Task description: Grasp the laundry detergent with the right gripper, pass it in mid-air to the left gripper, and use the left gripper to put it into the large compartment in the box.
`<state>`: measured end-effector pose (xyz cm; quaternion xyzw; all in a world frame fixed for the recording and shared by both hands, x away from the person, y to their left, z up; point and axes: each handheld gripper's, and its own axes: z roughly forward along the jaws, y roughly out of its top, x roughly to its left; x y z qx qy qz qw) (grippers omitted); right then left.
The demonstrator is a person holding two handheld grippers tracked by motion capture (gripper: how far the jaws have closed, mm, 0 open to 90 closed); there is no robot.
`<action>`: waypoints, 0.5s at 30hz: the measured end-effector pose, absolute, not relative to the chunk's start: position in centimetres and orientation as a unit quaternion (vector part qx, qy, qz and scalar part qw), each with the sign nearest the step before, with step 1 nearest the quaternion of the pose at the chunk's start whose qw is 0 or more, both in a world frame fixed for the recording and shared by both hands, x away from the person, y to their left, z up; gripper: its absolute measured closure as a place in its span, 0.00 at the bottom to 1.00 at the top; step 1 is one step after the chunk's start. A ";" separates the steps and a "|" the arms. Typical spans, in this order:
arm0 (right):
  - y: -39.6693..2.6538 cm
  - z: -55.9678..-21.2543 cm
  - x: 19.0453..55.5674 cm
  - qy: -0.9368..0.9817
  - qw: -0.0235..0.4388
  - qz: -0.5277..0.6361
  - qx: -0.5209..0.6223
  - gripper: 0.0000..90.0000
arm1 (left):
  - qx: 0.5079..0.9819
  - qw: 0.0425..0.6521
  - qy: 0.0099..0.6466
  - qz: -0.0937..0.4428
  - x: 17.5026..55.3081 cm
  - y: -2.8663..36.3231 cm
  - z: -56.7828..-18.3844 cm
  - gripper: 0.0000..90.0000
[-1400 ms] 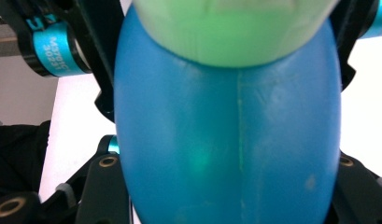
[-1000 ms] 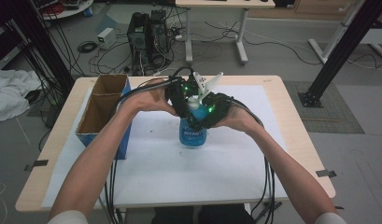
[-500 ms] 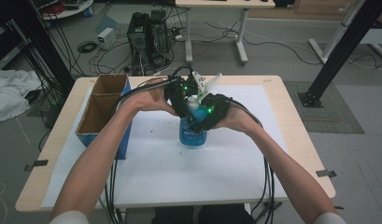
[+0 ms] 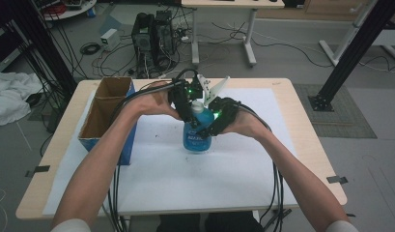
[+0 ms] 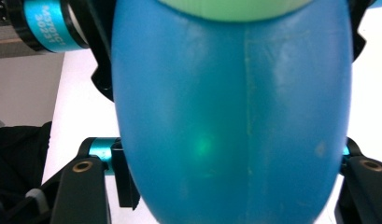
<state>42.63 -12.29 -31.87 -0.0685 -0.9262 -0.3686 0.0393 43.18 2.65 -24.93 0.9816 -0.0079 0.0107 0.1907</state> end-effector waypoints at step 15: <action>-12.7 -31.9 43.1 -0.930 0.014 -0.362 -0.064 0.26 | 0.981 0.193 -0.007 0.012 43.0 3.1 -24.6 0.43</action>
